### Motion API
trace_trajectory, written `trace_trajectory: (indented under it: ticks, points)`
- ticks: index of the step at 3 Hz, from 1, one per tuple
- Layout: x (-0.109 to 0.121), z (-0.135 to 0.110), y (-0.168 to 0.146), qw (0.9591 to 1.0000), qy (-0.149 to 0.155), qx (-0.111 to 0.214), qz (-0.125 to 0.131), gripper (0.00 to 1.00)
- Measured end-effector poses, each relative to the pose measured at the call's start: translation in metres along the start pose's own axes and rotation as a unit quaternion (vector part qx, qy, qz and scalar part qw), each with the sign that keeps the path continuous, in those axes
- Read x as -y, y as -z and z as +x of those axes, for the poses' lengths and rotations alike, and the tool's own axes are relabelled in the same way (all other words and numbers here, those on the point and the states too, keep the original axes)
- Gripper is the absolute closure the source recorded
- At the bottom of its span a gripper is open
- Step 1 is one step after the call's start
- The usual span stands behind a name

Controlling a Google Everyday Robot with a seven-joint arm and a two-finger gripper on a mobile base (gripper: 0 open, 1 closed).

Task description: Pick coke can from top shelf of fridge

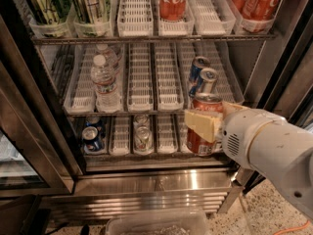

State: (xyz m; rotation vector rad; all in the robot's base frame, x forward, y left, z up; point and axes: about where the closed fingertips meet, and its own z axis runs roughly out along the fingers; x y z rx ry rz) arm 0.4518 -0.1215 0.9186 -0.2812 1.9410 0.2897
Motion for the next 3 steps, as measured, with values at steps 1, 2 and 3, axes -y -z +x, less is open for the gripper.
trace_trajectory:
  ticks: [1,2,3]
  points:
    - [-0.025,0.022,-0.019,0.9982,0.017,-0.032,-0.048,1.0]
    - [-0.065,0.045,-0.04,0.9893,0.039,-0.072,-0.12,1.0]
    - [-0.069,0.048,-0.04,0.9879,0.044,-0.076,-0.128,1.0]
